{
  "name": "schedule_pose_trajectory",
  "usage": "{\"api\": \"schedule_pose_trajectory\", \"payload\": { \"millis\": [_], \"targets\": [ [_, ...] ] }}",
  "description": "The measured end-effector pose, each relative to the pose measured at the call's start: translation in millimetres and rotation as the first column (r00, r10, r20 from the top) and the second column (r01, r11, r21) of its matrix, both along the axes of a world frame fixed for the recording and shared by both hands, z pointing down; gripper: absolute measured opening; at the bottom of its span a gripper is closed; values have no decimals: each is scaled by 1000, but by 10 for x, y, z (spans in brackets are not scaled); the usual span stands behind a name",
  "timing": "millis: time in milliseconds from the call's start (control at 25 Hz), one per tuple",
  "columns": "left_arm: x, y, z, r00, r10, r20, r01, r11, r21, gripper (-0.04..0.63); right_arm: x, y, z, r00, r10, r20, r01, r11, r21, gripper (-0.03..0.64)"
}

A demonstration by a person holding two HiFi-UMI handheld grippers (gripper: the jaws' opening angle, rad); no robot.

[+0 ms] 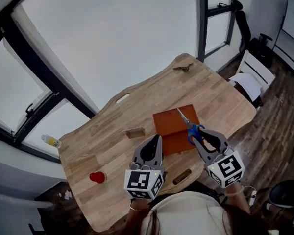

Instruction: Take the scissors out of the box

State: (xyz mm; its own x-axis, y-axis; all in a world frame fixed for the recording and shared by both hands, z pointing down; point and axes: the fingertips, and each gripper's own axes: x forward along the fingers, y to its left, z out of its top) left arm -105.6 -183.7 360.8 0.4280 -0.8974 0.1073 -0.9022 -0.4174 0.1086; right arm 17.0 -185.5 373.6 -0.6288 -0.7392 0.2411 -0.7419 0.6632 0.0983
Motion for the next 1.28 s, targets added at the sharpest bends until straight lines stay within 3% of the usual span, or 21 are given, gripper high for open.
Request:
{"api": "schedule_pose_trajectory", "payload": {
  "millis": [1280],
  "targets": [
    [239, 24, 45, 1000, 26, 16, -26, 1000, -4, 20, 151, 58, 40, 1000, -5, 4, 5, 1000, -13, 110]
  ]
}}
